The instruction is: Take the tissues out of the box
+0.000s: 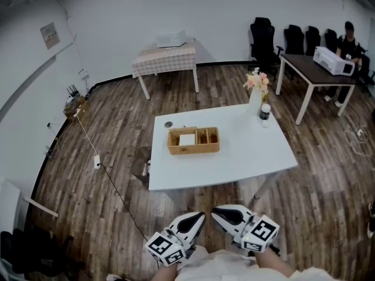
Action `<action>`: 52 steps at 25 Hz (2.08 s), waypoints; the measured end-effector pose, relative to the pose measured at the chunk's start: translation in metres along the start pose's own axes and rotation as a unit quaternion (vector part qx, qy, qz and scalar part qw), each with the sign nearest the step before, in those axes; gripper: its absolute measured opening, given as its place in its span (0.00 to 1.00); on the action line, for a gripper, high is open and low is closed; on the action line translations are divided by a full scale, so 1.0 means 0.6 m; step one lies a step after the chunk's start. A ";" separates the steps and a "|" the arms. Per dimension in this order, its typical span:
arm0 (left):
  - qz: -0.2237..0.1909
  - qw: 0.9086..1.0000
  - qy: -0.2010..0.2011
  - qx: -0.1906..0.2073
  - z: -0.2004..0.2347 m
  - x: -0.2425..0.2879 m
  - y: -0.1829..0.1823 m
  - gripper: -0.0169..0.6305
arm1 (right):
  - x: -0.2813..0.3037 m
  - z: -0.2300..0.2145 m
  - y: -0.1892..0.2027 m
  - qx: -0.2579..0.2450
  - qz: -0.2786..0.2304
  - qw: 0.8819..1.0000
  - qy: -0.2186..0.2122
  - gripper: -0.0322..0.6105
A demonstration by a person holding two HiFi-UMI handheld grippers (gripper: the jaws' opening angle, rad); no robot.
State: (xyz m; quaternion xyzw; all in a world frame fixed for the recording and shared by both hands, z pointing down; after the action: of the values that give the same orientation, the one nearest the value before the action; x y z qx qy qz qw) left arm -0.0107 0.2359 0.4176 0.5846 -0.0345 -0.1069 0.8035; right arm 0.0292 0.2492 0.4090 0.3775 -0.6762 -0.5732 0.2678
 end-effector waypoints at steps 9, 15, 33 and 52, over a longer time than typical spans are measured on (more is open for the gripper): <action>-0.004 1.000 0.001 -0.005 0.044 0.003 -0.011 0.03 | 0.033 -0.023 0.008 0.003 0.013 1.000 0.009 0.11; -0.004 1.000 0.017 -0.010 0.116 0.013 -0.028 0.03 | 0.101 -0.068 0.006 0.011 0.010 1.000 0.019 0.11; -0.019 0.999 0.038 -0.010 0.435 0.052 -0.152 0.03 | 0.382 -0.236 -0.018 -0.002 0.024 0.999 0.033 0.11; 0.003 0.997 0.067 -0.036 0.591 0.104 -0.171 0.03 | 0.503 -0.357 0.007 -0.055 0.132 0.989 0.029 0.24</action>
State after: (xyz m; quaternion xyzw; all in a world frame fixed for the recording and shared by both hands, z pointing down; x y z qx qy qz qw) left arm -0.0275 -0.1380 0.4278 0.5610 0.0213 -0.0662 0.8249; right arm 0.0261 -0.1200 0.4343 0.2863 -0.6791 -0.5581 0.3813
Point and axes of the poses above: the fingertips, and each gripper's own axes: x forward along the fingers, z to its left, y out of its underside, the point moved 1 cm from there along -x, backward along the fingers, and after that the axes turned 3 degrees about -z, right-handed, at the moved point
